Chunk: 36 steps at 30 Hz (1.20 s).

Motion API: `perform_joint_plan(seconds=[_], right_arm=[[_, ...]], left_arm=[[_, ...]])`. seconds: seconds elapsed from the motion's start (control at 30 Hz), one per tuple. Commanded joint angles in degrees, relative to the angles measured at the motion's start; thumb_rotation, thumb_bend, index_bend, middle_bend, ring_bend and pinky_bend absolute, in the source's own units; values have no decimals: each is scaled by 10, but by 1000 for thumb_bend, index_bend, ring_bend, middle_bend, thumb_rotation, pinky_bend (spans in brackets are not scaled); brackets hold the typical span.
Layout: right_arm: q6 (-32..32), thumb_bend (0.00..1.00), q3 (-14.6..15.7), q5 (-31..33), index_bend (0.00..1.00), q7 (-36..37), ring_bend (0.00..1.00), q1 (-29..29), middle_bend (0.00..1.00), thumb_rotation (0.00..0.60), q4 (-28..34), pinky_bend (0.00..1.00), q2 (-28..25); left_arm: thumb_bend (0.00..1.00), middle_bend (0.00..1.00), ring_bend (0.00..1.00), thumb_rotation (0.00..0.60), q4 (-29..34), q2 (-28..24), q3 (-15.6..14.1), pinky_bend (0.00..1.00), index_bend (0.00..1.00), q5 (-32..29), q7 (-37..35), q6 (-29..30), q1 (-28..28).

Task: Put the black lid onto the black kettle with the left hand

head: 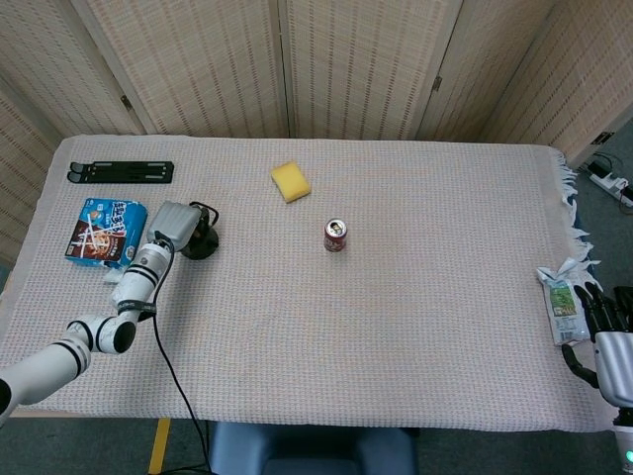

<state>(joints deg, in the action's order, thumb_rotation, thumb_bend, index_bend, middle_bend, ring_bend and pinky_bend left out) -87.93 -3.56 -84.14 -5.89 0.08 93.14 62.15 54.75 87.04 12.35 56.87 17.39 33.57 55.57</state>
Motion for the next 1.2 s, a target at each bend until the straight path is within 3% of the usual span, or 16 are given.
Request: perform_joint_plan(seconds=[0.03, 0.47, 1.0, 1.2], right_arm=[[1, 348, 0, 0, 34, -1, 148, 0, 92, 600, 1, 0, 0], [4, 348, 0, 5, 34, -1, 148, -1, 93, 600, 0, 0, 1], [4, 348, -2, 6, 34, 3, 150, -2, 94, 600, -3, 0, 1], [6, 348, -2, 5, 34, 4, 151, -1, 94, 600, -3, 0, 0]], left_arm=[[239, 412, 798, 600, -24, 14, -4, 813, 403, -11, 5, -9, 8], [239, 403, 788, 600, -54, 26, -11, 813, 363, -39, 6, -35, 19], [239, 206, 731, 600, -29, 6, -29, 813, 162, -108, 57, -36, 31], [239, 154, 709, 600, 26, -22, -31, 813, 118, -125, 68, 0, 24]])
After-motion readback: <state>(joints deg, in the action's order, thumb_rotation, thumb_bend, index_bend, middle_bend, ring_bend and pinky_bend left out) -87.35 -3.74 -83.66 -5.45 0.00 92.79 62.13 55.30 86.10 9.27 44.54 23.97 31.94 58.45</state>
